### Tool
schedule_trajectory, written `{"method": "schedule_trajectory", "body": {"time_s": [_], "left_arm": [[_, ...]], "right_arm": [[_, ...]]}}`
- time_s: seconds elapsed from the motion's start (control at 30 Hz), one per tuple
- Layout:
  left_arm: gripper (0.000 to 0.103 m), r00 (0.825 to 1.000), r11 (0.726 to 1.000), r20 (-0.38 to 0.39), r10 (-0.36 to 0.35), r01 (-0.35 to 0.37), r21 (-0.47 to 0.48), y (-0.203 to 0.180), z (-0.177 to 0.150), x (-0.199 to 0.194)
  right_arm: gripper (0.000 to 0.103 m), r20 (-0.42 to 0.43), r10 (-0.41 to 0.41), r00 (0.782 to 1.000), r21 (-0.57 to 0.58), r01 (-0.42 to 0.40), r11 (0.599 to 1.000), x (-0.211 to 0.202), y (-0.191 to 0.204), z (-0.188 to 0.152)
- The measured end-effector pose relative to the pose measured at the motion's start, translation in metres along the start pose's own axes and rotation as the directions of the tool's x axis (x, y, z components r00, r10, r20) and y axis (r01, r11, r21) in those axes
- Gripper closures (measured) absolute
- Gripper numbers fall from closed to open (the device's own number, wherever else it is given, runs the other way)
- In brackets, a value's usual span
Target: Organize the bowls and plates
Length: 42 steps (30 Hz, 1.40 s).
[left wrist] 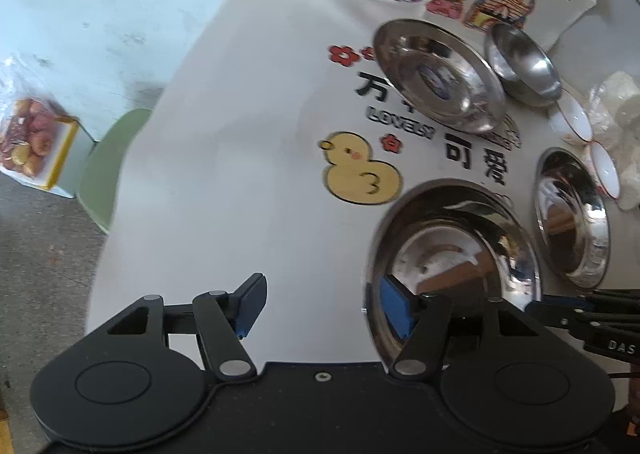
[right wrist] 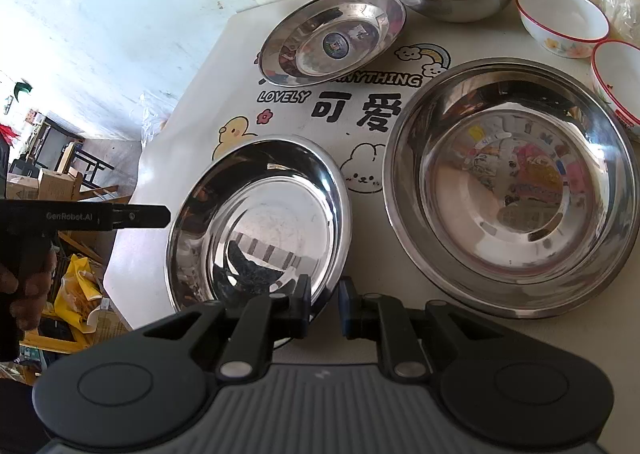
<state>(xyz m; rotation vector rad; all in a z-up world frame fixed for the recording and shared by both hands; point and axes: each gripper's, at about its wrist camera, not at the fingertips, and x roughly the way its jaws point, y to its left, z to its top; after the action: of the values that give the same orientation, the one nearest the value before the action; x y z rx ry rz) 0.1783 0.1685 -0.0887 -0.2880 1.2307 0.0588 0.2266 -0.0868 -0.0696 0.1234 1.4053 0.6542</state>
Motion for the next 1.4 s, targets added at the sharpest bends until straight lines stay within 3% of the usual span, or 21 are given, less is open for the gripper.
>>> {"method": "schedule_trajectory", "body": {"time_s": [0.2, 0.23, 0.27, 0.3, 0.53, 0.97, 1.4], "left_arm": [[0.035, 0.997, 0.997, -0.043, -0.062, 0.064, 0.039, -0.020, 0.000, 0.019], [0.042, 0.996, 0.996, -0.047, -0.072, 0.074, 0.043, -0.023, 0.001, 0.021], [0.056, 0.995, 0.995, -0.052, -0.082, 0.084, 0.046, -0.025, 0.001, 0.023], [0.065, 0.994, 0.995, -0.060, -0.090, 0.093, 0.043, -0.027, 0.002, 0.024], [0.086, 0.996, 0.998, -0.059, -0.063, 0.064, 0.022, -0.022, 0.004, 0.023], [0.086, 0.992, 0.992, 0.034, -0.124, 0.122, 0.040, -0.043, 0.014, -0.004], [0.086, 0.973, 0.961, 0.035, -0.228, 0.219, 0.168, -0.135, 0.038, 0.021]], "right_arm": [[0.087, -0.003, -0.004, 1.000, 0.004, 0.004, 1.000, 0.000, 0.000, 0.000], [0.087, -0.004, -0.004, 1.000, 0.004, 0.004, 1.000, 0.000, 0.000, 0.000], [0.087, -0.004, -0.004, 1.000, 0.005, 0.004, 1.000, 0.001, 0.000, -0.001], [0.087, -0.003, -0.003, 1.000, 0.005, 0.003, 1.000, 0.001, 0.000, -0.001], [0.087, 0.001, 0.004, 1.000, 0.010, -0.004, 1.000, 0.001, -0.003, -0.004], [0.086, 0.112, 0.010, 0.994, -0.014, -0.009, 1.000, -0.037, -0.006, -0.005], [0.086, 0.210, -0.115, 0.971, 0.163, 0.081, 0.983, -0.090, -0.070, -0.012]]}}
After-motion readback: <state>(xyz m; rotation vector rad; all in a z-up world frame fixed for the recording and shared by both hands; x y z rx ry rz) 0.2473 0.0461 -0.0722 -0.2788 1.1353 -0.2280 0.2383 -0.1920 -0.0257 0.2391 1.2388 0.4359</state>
